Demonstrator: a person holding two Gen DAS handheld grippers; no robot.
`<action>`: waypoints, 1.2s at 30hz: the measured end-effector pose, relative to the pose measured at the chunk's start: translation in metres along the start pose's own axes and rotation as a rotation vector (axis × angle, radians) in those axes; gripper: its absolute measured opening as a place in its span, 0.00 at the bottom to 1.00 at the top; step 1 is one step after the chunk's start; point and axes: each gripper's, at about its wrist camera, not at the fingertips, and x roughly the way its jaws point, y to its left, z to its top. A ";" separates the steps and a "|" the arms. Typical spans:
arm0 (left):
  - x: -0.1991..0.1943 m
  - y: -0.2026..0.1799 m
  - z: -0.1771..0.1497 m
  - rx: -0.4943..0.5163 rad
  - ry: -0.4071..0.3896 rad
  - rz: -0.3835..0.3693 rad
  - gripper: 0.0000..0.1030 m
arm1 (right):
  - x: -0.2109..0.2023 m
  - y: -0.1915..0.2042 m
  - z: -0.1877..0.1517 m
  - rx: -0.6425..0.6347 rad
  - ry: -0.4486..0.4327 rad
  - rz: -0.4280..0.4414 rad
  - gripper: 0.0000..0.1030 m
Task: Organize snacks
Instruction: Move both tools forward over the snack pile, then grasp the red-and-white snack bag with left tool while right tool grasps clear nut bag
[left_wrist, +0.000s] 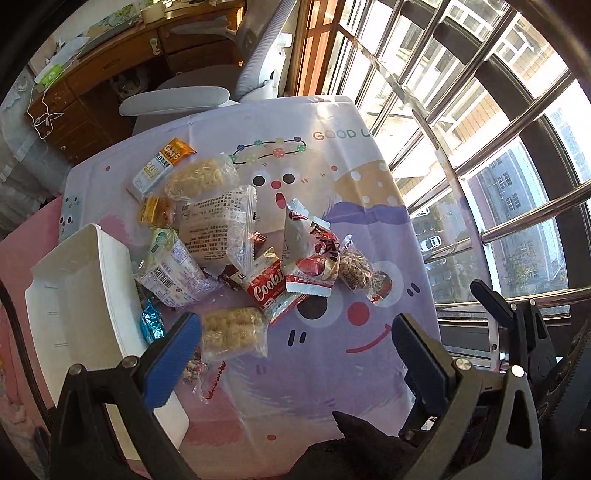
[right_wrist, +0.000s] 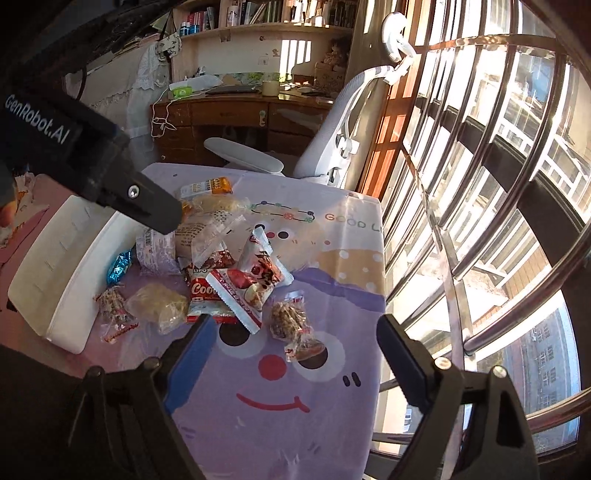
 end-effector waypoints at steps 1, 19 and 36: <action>0.009 -0.003 0.006 0.003 0.021 -0.003 0.99 | 0.008 -0.003 -0.002 -0.009 0.007 0.006 0.84; 0.155 -0.016 0.059 -0.036 0.269 -0.011 0.80 | 0.118 0.003 -0.037 -0.095 0.087 0.117 0.71; 0.182 -0.030 0.065 -0.087 0.292 -0.013 0.49 | 0.143 0.001 -0.043 -0.102 0.125 0.127 0.41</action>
